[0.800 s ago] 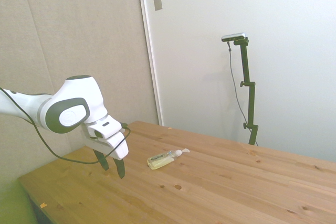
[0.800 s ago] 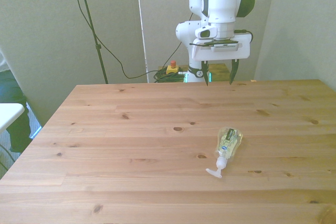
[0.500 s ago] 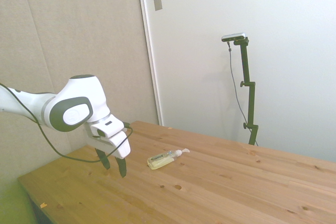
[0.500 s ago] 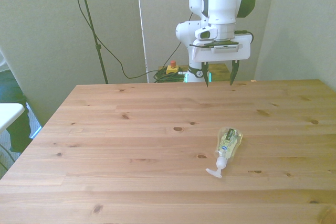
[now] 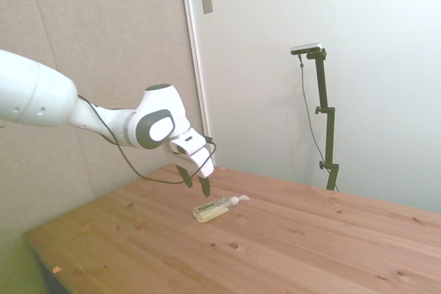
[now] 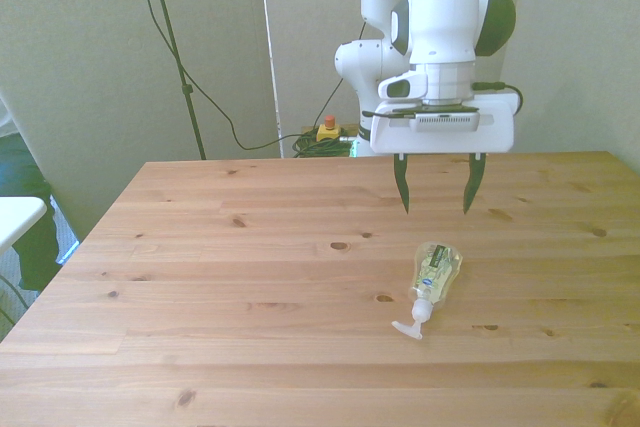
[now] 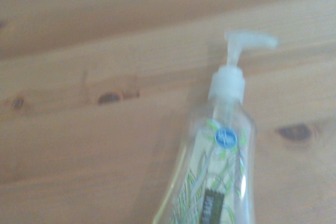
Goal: Stand the sanitizer
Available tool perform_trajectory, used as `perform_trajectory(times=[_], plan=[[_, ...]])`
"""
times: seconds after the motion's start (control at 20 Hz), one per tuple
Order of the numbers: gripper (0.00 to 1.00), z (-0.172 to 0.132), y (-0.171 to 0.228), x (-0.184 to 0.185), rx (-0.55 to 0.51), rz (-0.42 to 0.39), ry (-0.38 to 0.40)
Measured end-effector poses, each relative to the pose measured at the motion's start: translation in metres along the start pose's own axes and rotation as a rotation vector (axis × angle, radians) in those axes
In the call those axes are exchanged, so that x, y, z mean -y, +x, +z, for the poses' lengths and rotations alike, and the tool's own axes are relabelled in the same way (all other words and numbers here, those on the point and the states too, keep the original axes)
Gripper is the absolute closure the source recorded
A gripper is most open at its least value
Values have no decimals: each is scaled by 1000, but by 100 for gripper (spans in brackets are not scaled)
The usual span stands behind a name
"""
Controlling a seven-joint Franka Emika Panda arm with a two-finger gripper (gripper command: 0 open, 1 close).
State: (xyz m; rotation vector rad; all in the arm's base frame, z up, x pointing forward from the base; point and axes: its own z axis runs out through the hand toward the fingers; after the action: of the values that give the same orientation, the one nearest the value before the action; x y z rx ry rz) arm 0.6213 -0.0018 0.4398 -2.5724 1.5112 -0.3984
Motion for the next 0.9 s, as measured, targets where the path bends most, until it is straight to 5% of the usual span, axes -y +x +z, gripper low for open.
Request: perform_trajectory(times=[0.3,0.9], plan=[[0,44,32,50,-49,100,6],[0,99,53,63,-59,137,-34]])
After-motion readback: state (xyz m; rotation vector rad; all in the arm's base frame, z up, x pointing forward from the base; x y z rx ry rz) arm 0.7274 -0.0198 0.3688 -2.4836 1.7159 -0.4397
